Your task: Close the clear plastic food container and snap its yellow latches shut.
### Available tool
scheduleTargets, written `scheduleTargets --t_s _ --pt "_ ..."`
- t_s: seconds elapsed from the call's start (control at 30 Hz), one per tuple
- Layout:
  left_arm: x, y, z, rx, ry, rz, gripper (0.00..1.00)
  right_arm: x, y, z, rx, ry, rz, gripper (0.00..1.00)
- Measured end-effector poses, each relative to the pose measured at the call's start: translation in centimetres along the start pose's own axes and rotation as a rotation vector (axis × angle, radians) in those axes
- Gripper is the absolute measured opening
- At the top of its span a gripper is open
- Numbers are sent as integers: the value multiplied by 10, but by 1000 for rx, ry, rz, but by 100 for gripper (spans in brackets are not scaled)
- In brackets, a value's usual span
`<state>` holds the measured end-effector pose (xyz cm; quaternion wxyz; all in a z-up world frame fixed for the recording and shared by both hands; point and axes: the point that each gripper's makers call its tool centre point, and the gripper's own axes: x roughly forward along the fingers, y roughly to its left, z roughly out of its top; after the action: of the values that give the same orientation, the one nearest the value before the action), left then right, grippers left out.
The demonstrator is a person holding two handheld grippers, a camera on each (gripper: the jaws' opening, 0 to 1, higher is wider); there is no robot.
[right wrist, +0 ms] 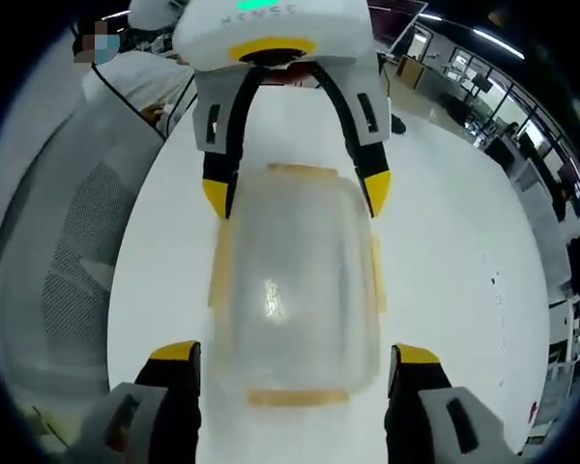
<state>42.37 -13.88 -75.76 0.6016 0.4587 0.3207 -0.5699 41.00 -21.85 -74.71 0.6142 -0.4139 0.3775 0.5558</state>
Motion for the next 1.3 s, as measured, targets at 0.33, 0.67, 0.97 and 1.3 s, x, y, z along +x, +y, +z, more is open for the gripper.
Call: scheduleTargets --t_s 0.33,0.67,0.97,1.3 --pt "7 0 -2 -17 7 2 81 8 -2 -1 0 -5 -10 79" --pt "11 1 -4 -10 25 15 82 11 0 -4 -8 8 -6 76" --pt "10 1 -7 -24 13 21 82 14 -2 -2 -21 31 0 76" --pt "4 0 -24 -26 23 33 82 20 -2 14 -30 31 6 76"
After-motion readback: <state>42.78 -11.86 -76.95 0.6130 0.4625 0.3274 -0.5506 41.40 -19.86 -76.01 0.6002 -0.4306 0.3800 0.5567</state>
